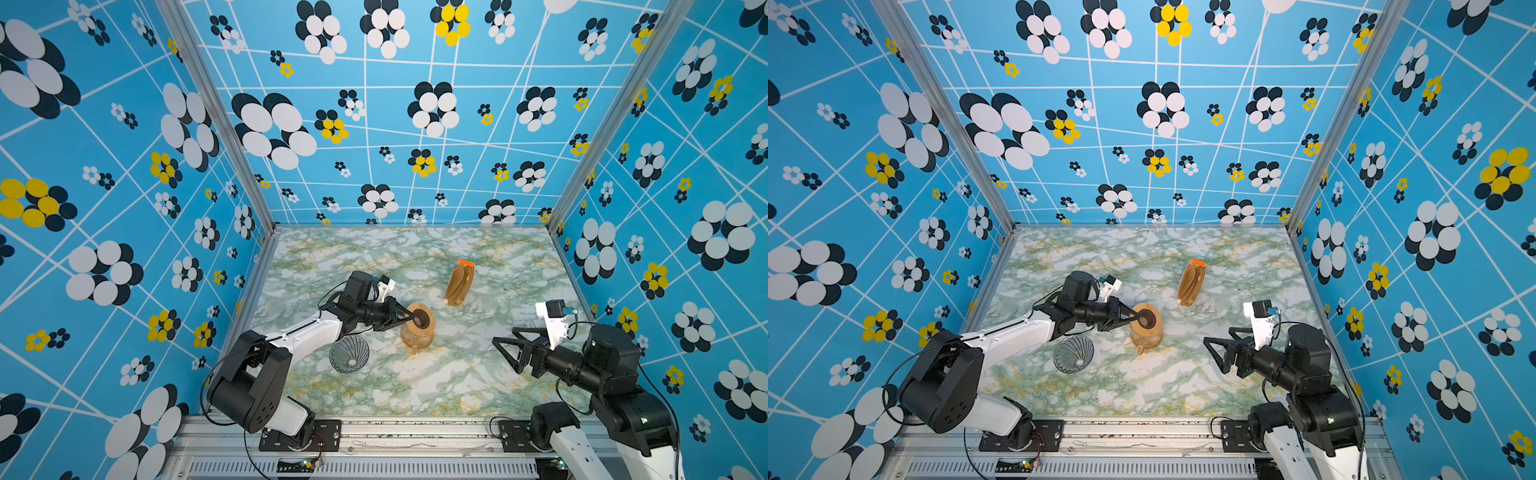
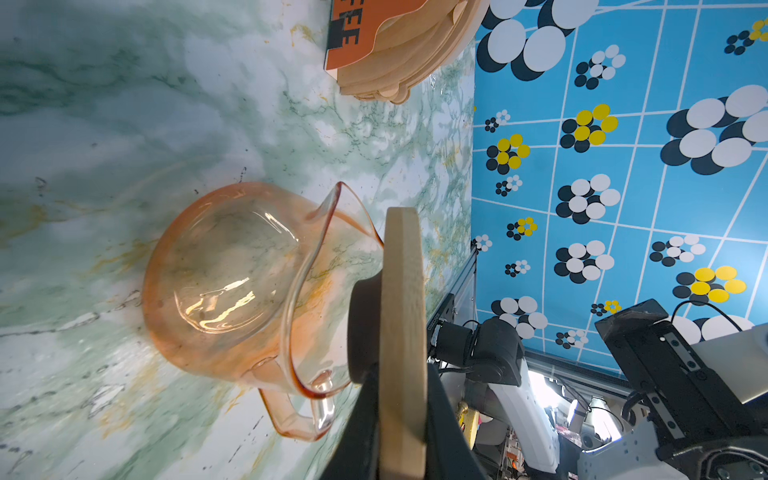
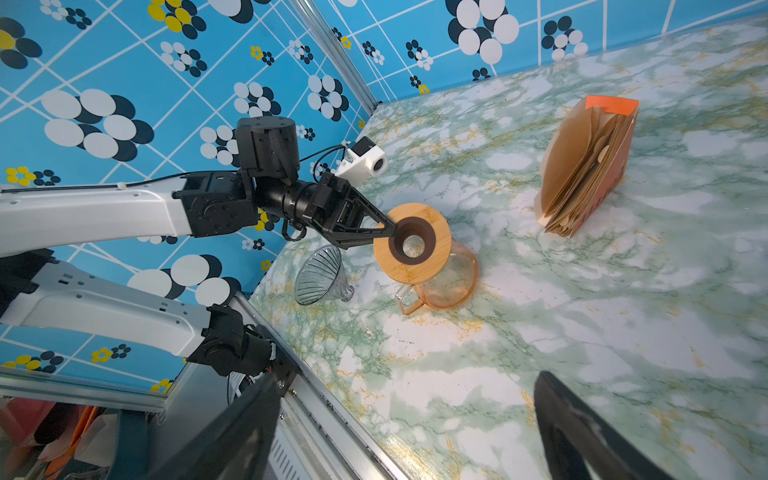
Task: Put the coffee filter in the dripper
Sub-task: 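Carry the ring over the pitcher with the left gripper while the right arm shifts, then lower the wooden ring flat onto the pitcher top with the left gripper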
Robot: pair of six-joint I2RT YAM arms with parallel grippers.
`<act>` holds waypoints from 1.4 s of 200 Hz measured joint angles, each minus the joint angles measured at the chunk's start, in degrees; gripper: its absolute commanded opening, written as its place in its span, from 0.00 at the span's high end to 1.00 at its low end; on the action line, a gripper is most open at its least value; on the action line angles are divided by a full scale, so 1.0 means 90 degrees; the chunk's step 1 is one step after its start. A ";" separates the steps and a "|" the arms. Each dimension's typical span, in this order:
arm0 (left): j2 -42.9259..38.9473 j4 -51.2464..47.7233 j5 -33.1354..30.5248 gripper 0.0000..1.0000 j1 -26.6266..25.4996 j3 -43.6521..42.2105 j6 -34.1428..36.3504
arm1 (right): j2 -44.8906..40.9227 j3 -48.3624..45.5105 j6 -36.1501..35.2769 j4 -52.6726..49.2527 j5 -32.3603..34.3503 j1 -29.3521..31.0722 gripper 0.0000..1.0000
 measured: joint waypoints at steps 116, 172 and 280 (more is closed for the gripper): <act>0.0197 0.0019 0.0112 0.76 0.0163 0.0073 0.0202 | 0.0000 0.0000 0.0000 0.0000 0.0015 0.0000 0.04; 0.0238 -0.0180 0.0109 0.75 0.0223 0.0102 0.0316 | 0.0000 0.0000 0.0000 0.0000 0.0015 0.0000 0.04; 0.0209 -0.1518 -0.0333 0.64 0.0469 0.0505 0.0925 | 0.0000 0.0000 0.0000 0.0000 0.0015 0.0000 0.04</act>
